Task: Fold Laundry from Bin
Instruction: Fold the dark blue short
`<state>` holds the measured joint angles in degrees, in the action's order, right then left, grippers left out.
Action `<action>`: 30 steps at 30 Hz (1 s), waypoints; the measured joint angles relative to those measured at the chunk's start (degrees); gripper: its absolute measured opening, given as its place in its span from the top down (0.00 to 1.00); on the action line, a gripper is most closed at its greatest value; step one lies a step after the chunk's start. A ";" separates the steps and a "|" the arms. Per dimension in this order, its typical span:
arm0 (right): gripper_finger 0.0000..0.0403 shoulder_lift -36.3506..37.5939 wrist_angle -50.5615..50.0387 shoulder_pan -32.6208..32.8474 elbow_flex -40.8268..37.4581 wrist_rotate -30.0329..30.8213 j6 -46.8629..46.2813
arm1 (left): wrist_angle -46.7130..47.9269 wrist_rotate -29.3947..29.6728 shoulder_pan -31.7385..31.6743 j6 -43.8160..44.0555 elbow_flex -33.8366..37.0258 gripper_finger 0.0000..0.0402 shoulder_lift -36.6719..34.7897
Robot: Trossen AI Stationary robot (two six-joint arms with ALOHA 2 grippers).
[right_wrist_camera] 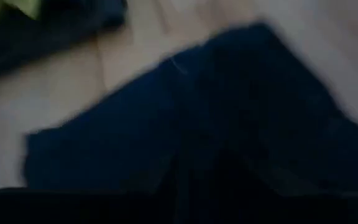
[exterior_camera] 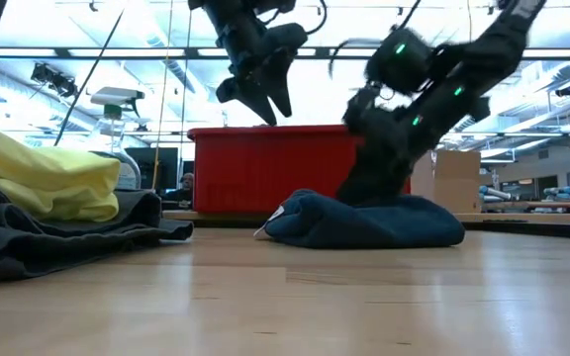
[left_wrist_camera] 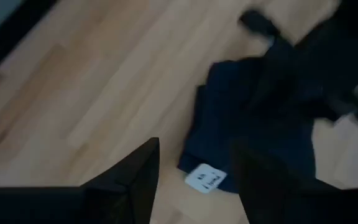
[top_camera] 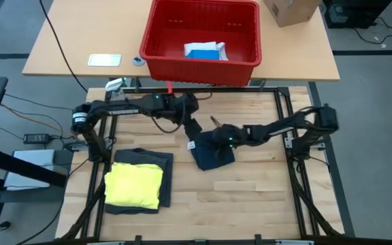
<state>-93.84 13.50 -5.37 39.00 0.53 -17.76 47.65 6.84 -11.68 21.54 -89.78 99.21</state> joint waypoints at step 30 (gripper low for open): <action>0.81 32.24 -39.30 48.38 -12.07 -11.36 -53.46 | 4.01 3.20 1.84 6.16 0.02 0.54 -1.06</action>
<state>-61.60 -25.80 43.01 26.93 -10.83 -71.22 51.66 10.04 -9.84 27.70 -89.76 98.15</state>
